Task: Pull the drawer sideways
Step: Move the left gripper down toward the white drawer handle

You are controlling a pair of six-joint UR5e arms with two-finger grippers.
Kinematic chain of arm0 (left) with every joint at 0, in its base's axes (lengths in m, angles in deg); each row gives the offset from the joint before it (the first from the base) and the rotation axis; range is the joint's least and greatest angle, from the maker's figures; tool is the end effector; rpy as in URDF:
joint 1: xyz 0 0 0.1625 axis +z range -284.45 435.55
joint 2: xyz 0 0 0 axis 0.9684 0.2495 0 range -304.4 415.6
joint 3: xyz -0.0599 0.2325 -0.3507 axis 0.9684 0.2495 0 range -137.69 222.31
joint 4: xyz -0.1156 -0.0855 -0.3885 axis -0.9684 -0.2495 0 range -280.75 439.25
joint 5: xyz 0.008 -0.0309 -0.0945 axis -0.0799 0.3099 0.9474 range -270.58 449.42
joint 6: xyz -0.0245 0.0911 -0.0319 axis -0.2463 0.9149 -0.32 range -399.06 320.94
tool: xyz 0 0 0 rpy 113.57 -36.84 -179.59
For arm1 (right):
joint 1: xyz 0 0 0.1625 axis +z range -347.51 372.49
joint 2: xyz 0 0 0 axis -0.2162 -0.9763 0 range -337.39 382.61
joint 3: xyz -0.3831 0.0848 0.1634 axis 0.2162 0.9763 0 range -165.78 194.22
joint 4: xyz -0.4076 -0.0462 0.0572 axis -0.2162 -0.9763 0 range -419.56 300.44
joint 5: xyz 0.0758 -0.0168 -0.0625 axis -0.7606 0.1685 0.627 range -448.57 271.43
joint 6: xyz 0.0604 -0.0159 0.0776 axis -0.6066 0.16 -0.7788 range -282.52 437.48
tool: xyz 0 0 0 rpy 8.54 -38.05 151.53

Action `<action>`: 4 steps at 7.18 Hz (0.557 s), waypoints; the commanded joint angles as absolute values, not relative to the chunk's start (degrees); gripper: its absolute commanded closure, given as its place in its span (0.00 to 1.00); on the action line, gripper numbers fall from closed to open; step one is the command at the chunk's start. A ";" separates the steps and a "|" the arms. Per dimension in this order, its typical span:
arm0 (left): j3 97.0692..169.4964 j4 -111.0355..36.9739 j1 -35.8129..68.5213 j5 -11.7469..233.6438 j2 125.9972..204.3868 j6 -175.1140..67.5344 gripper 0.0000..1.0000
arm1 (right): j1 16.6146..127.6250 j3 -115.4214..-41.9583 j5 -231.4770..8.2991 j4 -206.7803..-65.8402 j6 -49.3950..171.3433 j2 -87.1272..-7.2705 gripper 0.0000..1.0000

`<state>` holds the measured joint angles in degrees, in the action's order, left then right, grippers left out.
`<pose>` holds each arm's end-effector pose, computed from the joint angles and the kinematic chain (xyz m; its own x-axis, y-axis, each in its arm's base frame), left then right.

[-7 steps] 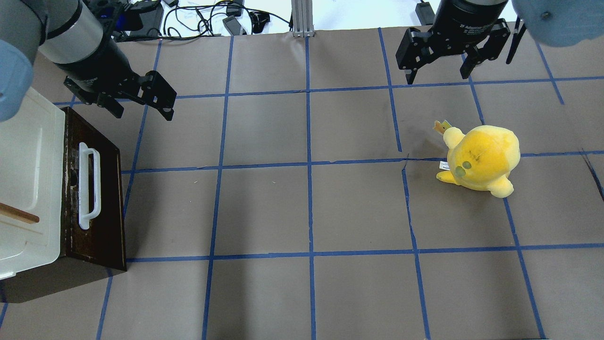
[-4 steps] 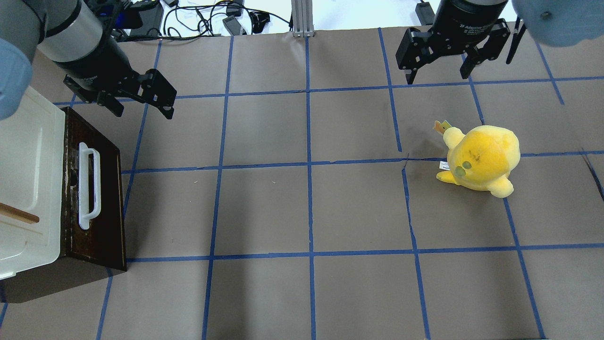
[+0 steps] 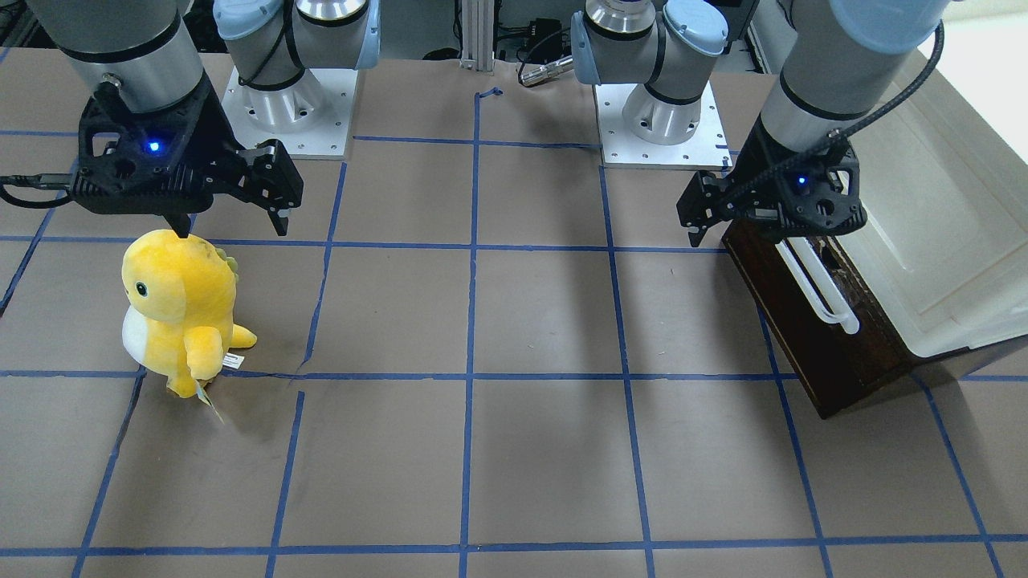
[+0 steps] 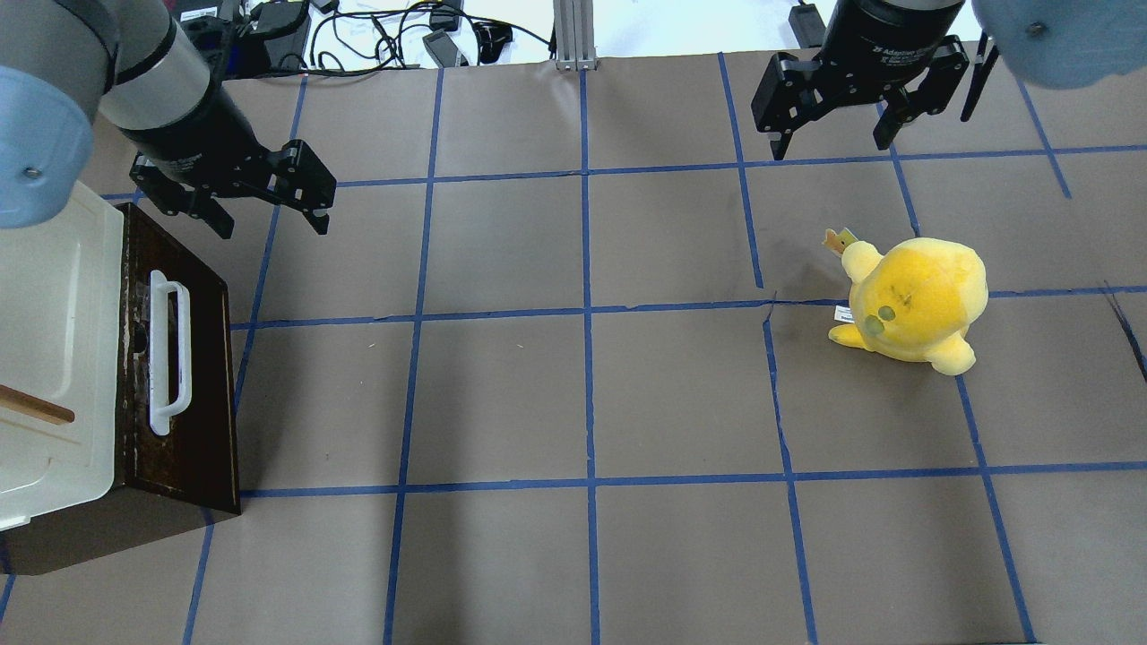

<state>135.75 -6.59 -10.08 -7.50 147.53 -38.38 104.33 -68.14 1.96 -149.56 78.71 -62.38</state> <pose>-0.0826 -0.5102 0.4496 -0.9909 -0.0612 -0.1201 -0.0643 0.9977 0.0225 0.1494 -0.5284 0.5090 -0.9985 -0.0533 0.0101 -0.0537 0.9975 -0.0457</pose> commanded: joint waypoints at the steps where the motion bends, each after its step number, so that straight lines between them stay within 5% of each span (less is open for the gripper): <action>1: 137.75 -3.99 -10.32 -15.52 149.89 -41.77 0.00 | 104.33 -68.14 1.96 -149.56 78.71 -62.38 0.00; 4: 139.34 -3.63 -10.41 -24.69 152.80 -45.82 0.00 | 104.33 -68.14 2.05 -149.56 78.79 -62.38 0.00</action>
<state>138.77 -3.80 -10.39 -19.42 151.65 -44.78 104.33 -68.14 2.04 -149.56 78.73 -62.38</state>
